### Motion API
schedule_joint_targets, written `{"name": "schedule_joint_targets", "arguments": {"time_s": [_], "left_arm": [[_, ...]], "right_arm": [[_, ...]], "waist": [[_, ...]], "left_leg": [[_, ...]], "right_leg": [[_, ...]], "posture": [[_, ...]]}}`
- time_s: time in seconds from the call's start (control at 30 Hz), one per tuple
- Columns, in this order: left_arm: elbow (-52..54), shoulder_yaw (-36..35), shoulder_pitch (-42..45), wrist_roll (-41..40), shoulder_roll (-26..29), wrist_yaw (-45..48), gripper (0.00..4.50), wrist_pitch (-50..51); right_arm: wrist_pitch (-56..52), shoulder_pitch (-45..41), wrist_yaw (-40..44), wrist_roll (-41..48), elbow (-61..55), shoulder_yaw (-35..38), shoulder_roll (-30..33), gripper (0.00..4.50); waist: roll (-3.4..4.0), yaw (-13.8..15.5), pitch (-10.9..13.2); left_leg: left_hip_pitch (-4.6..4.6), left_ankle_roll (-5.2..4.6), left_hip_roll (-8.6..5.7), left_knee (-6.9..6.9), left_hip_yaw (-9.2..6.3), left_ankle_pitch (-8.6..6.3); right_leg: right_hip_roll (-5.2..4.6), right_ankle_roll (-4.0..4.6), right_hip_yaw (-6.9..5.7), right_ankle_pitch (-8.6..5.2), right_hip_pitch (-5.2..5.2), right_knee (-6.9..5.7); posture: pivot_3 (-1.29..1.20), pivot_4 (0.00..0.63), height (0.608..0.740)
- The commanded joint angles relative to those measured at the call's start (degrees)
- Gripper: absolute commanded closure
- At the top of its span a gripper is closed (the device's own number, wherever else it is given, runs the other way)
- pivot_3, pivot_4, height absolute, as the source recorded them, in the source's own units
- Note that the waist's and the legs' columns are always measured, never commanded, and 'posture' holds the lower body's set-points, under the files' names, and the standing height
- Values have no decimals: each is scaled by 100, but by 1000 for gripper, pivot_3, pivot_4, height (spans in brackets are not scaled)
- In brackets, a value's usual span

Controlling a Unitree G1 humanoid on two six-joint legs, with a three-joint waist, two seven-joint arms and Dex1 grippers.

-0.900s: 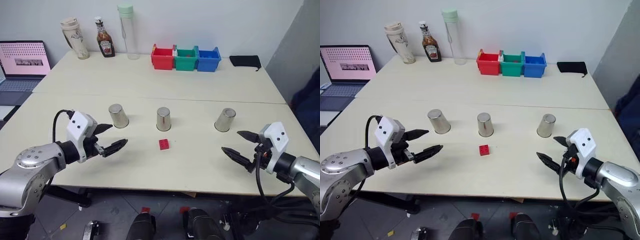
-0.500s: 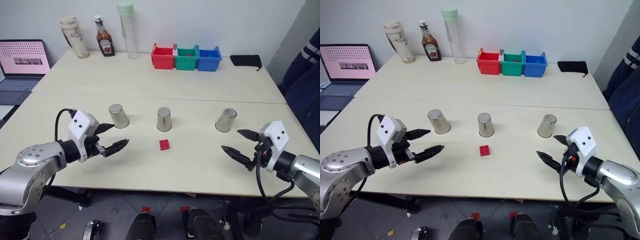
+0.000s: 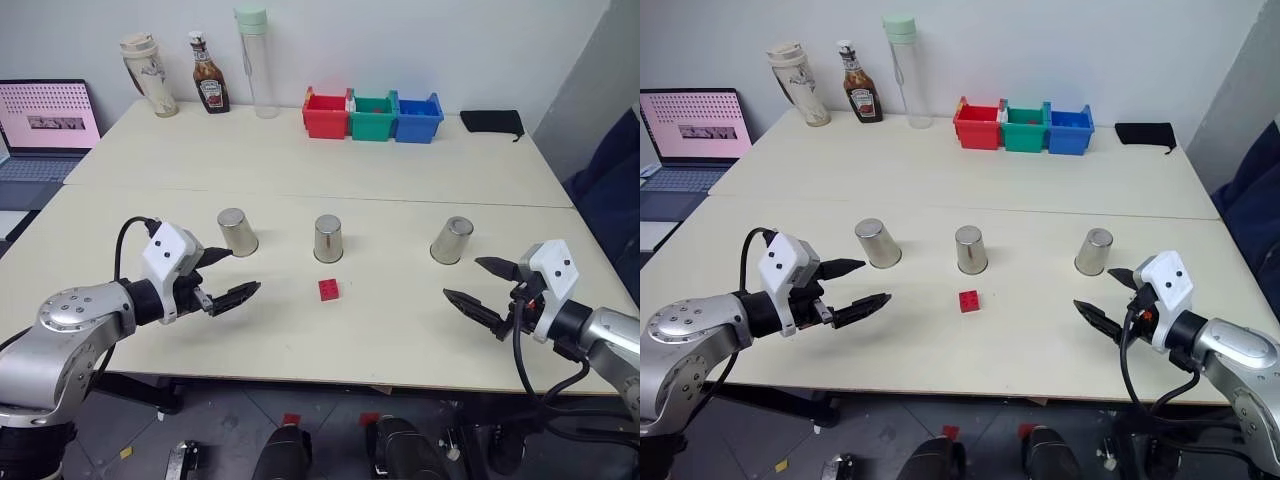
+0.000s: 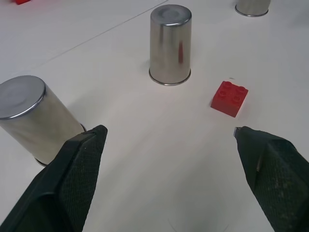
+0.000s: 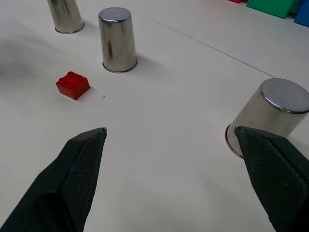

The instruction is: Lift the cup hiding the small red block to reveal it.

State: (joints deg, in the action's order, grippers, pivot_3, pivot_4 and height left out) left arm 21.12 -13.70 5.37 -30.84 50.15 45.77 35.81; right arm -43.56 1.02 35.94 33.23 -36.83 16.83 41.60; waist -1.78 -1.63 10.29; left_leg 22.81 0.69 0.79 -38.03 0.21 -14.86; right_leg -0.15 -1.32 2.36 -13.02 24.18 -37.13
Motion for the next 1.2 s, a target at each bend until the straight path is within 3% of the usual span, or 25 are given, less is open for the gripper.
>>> {"name": "schedule_joint_targets", "arguments": {"time_s": [0.03,1.2], "left_arm": [[26,9,100,54,-22,60,17,-129],[-212,40,447,49,-163,145,17,0]], "right_arm": [[-25,-162,-59,110,-106,131,81,0],[-167,-384,-411,274,-132,7,16,0]], "waist": [[0,0,0],[0,0,0]], "left_leg": [[0,0,0,0,1,0],[0,0,0,-1,1,0]], "right_leg": [[0,0,0,0,0,0],[8,-22,0,13,-1,-2]], "posture": [[0,150,740],[0,150,740]]}}
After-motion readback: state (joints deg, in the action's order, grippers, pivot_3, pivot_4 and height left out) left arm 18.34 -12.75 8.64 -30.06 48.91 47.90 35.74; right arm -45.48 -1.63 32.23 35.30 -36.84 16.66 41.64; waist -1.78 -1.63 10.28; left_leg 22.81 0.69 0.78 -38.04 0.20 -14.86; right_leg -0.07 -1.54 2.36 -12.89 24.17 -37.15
